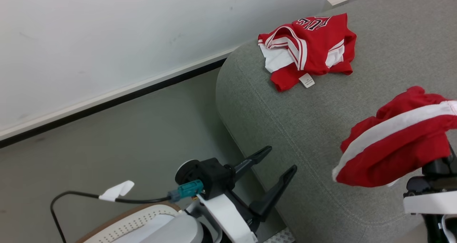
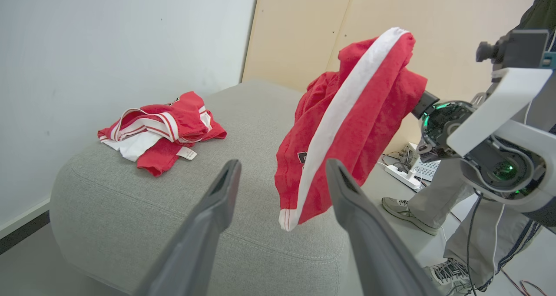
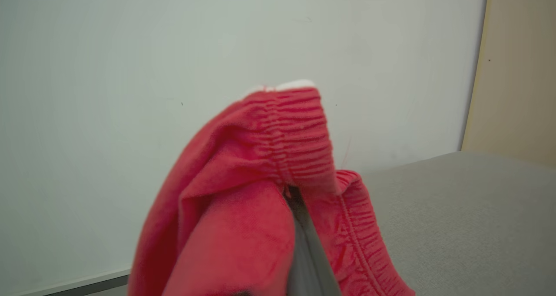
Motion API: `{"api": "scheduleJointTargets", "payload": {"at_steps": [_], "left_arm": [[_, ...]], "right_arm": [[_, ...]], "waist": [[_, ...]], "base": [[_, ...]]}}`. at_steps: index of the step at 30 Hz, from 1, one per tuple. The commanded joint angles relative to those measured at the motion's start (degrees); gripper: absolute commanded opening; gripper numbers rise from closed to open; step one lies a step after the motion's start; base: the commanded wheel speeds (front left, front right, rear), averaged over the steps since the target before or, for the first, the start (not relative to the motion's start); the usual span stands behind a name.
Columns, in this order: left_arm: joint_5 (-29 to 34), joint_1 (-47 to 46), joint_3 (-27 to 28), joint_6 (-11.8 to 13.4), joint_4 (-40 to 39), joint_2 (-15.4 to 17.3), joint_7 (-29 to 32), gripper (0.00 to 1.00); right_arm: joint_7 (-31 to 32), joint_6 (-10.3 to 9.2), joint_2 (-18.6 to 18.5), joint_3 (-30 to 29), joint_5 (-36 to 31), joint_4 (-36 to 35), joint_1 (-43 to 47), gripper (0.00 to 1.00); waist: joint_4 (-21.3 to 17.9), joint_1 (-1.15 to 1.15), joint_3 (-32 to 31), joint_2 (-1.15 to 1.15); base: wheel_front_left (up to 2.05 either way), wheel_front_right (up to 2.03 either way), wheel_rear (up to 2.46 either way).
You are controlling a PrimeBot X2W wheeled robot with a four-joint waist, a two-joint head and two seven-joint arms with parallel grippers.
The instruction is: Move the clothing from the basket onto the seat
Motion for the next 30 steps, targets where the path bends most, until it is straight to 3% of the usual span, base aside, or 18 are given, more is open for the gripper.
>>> {"api": "scheduleJointTargets", "payload": {"at_steps": [1, 4, 8, 17, 29, 30], "left_arm": [[-0.26, -0.06, 0.24, -0.02, 0.09, 0.02, 0.15, 1.00], [-1.37, -0.31, 0.50, -0.07, -0.92, -0.11, 0.91, 1.00], [-0.90, -1.61, 0.53, 0.54, -2.21, 0.51, 2.57, 1.00], [-0.14, -4.84, 1.31, 0.92, -5.26, 2.28, 5.43, 1.00], [0.99, -8.29, 1.73, 0.28, -5.76, 3.39, 5.83, 1.00], [0.98, -8.30, 1.82, 0.26, -5.59, 3.59, 5.71, 1.00]], "right_arm": [[0.22, -0.13, -0.47, -0.20, 0.29, -0.32, -1.16, 0.00], [0.85, -0.14, -3.08, -0.90, -1.07, 0.68, -3.46, 0.00], [1.45, -0.13, -4.87, -3.25, 2.43, 2.67, -7.60, 0.00], [2.25, -0.14, -14.25, -9.15, 6.47, 11.28, -17.99, 0.00], [8.28, -0.14, -26.44, -3.83, 4.46, 33.27, -26.33, 0.00], [8.84, -0.14, -27.16, -3.55, 4.40, 35.13, -26.68, 0.16]], "waist": [[0.00, -0.01, 0.35, 0.00], [1.07, -0.01, 1.65, 0.00], [4.38, -0.01, 4.52, 0.00], [12.95, -0.01, 13.72, 0.00], [19.99, -0.01, 22.07, 0.00], [20.32, -0.01, 22.44, 0.00]], "base": [[0.00, 0.00, 0.00], [0.00, 0.00, 0.00], [0.00, 0.00, 0.00], [0.00, 0.00, 0.00], [0.00, 0.00, 0.00], [0.00, 0.00, 0.00]]}}
